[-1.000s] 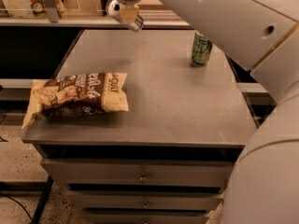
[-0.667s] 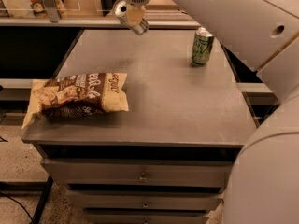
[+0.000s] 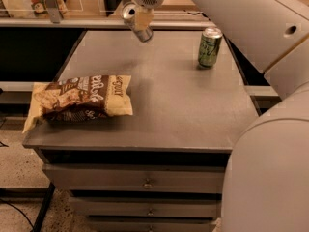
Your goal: Place redbull can upright
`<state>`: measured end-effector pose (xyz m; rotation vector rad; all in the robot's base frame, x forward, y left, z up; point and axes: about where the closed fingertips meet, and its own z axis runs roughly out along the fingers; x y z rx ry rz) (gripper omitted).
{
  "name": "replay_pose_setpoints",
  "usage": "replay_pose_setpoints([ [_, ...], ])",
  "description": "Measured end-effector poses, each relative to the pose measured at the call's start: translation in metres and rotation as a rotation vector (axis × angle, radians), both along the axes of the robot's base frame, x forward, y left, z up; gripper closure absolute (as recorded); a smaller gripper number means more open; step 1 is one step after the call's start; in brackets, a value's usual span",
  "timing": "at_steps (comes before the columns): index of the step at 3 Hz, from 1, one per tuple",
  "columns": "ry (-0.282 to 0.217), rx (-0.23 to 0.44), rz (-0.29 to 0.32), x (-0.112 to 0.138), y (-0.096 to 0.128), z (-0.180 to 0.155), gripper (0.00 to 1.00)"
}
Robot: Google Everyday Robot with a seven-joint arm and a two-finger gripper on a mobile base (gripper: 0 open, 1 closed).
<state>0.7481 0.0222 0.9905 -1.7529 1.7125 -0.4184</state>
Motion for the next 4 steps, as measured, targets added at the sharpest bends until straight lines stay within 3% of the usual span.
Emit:
replay_pose_setpoints([
  [2,0.147,0.124,-0.002,-0.001,0.005,-0.013,1.00],
  [4,0.286,0.247,-0.009,-0.025,0.021,-0.022,1.00],
])
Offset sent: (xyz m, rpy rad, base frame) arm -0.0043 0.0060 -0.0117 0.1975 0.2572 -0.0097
